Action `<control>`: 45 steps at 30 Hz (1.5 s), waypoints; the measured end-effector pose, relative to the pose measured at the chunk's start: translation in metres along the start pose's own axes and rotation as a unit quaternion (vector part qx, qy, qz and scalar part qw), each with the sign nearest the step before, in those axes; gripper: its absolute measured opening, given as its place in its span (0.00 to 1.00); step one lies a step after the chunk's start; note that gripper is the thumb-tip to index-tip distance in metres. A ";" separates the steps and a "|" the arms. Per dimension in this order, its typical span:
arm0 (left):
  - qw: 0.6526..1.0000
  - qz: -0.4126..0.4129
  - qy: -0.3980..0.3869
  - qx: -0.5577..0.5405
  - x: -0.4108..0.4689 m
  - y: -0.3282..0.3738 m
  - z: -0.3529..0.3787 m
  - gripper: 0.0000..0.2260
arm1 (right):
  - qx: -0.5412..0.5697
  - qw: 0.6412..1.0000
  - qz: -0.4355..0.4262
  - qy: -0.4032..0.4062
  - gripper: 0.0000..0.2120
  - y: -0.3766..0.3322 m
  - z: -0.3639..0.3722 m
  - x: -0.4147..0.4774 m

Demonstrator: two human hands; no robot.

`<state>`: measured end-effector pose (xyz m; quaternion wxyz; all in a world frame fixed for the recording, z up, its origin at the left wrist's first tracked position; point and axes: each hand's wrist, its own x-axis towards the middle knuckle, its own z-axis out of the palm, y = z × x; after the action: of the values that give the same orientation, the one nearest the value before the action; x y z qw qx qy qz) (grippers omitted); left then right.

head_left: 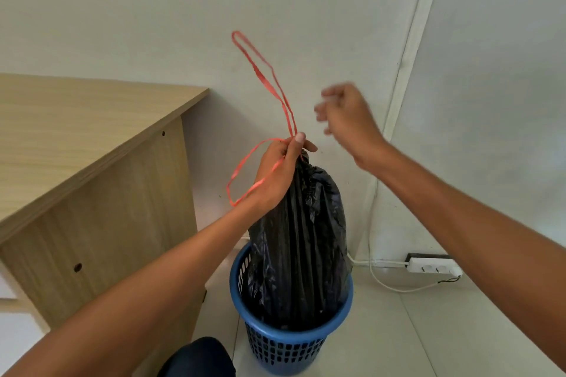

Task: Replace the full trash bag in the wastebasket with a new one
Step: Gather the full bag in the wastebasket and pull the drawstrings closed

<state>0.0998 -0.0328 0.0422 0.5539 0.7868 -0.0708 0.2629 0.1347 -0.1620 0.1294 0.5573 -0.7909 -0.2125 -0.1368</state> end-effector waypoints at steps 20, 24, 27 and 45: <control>0.996 -0.028 -0.044 -0.073 0.060 0.044 -0.033 0.24 | 0.168 0.984 0.029 -0.055 0.16 0.060 0.006 -0.022; 0.993 -0.016 -0.076 -0.092 0.068 0.070 -0.035 0.23 | 0.203 0.978 0.031 -0.036 0.13 0.040 -0.002 -0.008; 0.990 0.013 -0.119 -0.077 0.076 0.095 -0.032 0.21 | -0.002 0.987 0.047 -0.152 0.13 0.014 -0.004 0.003; 0.871 -0.246 -0.401 -0.140 0.069 0.068 -0.056 0.48 | 0.006 0.947 -0.031 -0.320 0.18 -0.020 -0.020 0.009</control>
<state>0.1126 0.0048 0.1463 0.6290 0.7308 -0.1275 -0.2325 0.1332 -0.1732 0.1562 0.4602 -0.7825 -0.4053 0.1078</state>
